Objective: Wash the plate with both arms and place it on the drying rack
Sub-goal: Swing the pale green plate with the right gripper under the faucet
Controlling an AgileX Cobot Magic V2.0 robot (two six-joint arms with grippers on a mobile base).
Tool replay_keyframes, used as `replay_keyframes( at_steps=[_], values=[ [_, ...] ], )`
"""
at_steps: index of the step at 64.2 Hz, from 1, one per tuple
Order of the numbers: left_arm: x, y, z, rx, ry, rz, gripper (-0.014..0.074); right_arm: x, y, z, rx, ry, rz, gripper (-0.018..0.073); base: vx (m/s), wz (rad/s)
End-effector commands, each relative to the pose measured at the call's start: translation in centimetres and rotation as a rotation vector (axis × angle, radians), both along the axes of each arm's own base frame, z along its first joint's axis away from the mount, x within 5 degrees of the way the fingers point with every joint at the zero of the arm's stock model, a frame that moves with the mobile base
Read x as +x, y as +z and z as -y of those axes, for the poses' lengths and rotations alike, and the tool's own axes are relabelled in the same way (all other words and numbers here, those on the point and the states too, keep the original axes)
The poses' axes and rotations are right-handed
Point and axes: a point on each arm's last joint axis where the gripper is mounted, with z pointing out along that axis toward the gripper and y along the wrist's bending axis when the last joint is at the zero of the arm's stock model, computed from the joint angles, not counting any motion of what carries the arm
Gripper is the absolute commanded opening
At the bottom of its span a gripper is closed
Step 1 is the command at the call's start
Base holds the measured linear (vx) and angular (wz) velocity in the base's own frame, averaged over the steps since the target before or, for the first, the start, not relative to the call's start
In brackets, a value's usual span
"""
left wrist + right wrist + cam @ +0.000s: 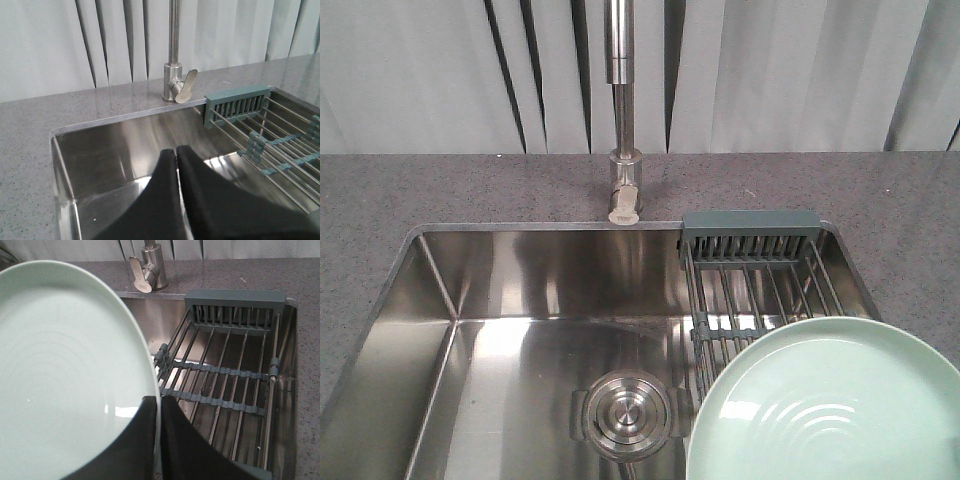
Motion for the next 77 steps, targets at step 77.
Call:
replay_keyframes(
  at_steps=[77],
  values=[
    [1.1, 0.0, -1.1, 0.034, 0.115, 0.057, -0.0006, 23.6, 0.8, -15.5, -0.231, 0.314, -0.348, -0.0001, 0.0, 0.0]
  ],
)
